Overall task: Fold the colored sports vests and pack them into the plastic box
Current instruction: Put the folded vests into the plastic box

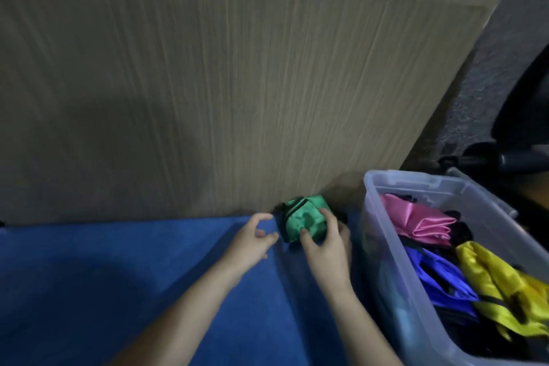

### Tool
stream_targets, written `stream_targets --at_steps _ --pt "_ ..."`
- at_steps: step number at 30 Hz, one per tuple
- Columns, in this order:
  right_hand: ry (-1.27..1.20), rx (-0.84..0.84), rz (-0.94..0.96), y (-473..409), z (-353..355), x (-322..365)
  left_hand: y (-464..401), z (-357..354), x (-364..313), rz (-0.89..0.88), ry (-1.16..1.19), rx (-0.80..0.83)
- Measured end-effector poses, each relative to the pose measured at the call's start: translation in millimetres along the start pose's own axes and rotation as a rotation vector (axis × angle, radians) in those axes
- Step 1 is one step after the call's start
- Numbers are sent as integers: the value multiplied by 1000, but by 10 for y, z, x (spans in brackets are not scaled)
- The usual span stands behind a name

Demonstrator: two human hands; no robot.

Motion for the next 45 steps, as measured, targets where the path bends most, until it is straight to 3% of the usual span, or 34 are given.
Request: stream_targets --at_steps 4,7,12,22,29,37,45 --pt "61 -63 -51 -202 -173 -212 -274 -193 2 30 64 36" --pt "201 -47 -83 -320 -305 -310 -432 -308 -66 25 103 44" --pt "179 53 -68 -475 -442 -381 -573 -429 -121 -38 76 47" --pt "-230 286 -181 43 -346 -227 -2 -192 -60 60 157 75" --pt "-245 246 -69 553 168 228 673 156 -412 14 241 81" --pt "-310 154 186 679 1135 1039 1455 387 -1380 -213 305 48" --pt "-273 47 257 396 2197 1159 1881 -92 -2188 -355 318 154"
Point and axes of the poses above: each hand's wrist, its own y-axis away from the middle knuckle, its own z-axis out of the back of the hand, x = y × z, the point moved 8 cm from there along -y, towards the middle knuckle, and after that the axes turned 10 degrees about -x, right-handed, at the moved point
